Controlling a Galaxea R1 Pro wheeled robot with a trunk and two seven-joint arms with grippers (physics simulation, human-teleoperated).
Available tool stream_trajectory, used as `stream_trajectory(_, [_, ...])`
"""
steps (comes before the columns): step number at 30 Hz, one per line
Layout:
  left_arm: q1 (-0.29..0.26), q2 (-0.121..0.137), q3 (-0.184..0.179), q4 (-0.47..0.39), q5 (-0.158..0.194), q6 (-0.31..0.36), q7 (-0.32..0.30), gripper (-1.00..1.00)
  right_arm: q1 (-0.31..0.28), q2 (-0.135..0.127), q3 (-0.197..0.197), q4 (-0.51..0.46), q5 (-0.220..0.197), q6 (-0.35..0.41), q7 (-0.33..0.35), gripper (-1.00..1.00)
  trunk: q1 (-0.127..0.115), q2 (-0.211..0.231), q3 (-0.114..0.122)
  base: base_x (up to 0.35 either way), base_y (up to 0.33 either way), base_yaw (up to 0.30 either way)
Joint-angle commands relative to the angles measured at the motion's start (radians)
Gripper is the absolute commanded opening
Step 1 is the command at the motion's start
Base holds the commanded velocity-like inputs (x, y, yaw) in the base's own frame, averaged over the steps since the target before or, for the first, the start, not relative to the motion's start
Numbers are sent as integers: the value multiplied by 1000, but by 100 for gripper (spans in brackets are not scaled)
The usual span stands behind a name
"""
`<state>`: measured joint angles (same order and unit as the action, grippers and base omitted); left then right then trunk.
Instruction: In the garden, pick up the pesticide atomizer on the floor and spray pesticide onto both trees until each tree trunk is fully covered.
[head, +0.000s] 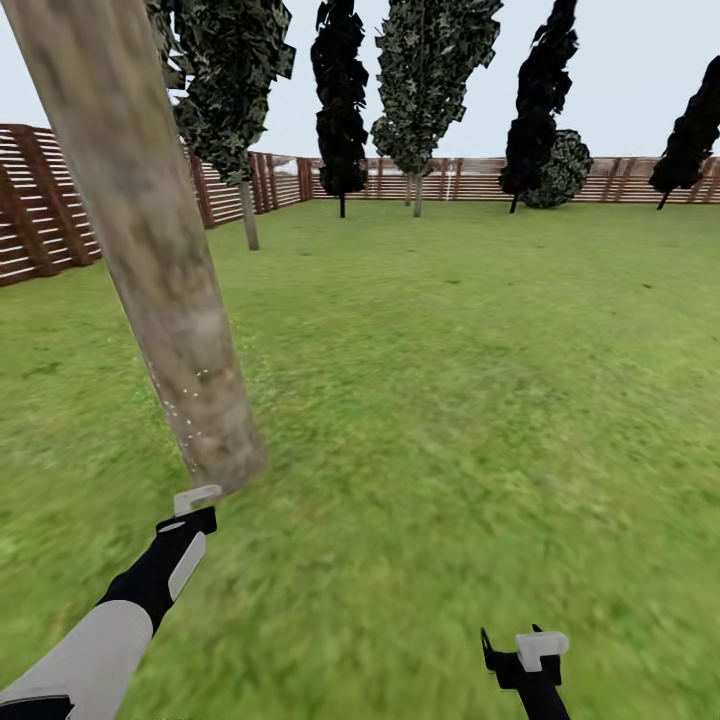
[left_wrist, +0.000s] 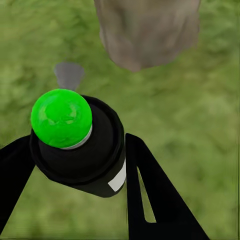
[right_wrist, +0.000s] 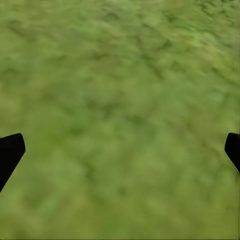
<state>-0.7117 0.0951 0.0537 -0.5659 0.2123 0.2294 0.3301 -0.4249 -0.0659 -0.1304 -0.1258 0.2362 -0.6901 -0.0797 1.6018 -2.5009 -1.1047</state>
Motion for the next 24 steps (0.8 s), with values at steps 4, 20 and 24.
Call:
stream_trajectory(4, [0, 0, 0, 0, -1, 1, 0, -100, 0, 0, 0, 0, 0, 0, 0, 100, 0, 0, 0, 111, -265, 29])
stream_trajectory(20, [0, 1, 1, 0, -4, 2, 7, -100, 0, 0, 0, 0, 0, 0, 0, 100, 0, 0, 0, 245, -186, 220])
stream_trajectory(24, [0, 6, 4, 0, -6, 5, 9, -100, 0, 0, 0, 0, 0, 0, 0, 100, 0, 0, 0, 233, -187, 45])
